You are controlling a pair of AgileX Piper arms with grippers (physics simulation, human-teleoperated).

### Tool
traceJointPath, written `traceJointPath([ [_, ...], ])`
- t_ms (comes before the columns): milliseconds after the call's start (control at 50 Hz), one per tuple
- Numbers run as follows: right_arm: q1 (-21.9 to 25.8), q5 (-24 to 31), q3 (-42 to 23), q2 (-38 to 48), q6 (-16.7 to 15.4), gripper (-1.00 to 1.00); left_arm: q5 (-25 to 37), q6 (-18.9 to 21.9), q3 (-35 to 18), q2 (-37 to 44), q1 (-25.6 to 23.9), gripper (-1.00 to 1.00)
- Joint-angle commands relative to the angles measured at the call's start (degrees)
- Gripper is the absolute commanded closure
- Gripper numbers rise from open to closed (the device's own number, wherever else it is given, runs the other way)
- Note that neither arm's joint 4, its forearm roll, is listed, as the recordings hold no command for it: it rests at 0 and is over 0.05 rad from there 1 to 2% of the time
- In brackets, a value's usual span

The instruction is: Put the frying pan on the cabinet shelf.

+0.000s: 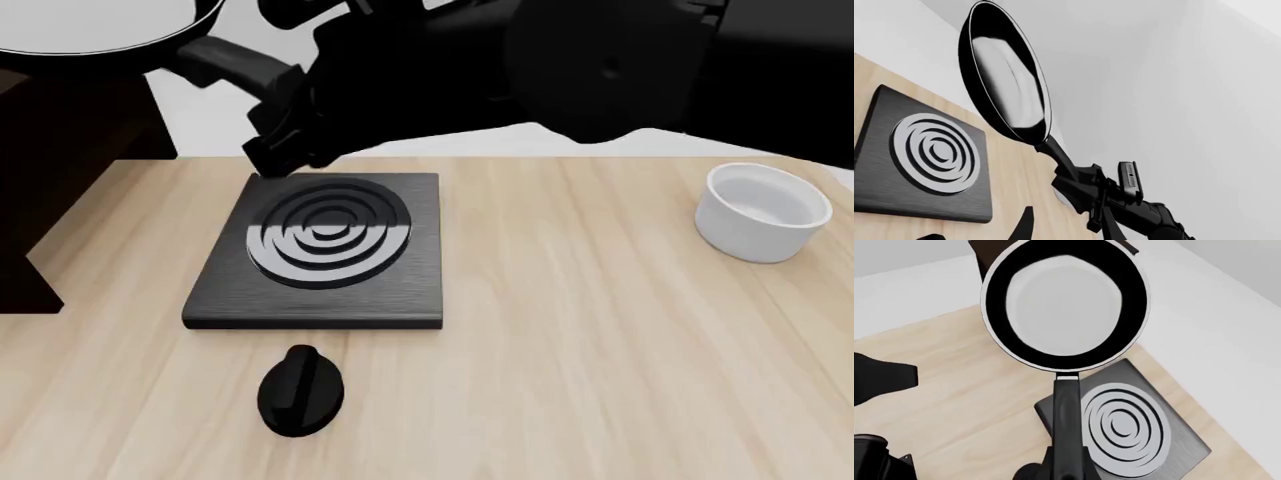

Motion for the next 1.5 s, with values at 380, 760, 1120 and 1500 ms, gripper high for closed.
traceJointPath([
  [380,3.4,-0.44,-1.93,-0.84,2.65,1.0,-1.37,0.2,2.23,0.47,-0.54,-1.0],
  [760,7.47,1.03,-4.31,-0.02,4.46,1.0,-1.31,0.61,2.01,0.79,-0.44,-1.0],
  [1120,9.67,1.5,-6.25,1.46,5.23,1.0,-1.36,0.68,2.21,0.85,-0.38,-1.0],
  [1500,10.46,1.63,-7.97,1.9,5.07,1.0,-1.25,0.71,2.19,0.74,-0.47,-1.0],
])
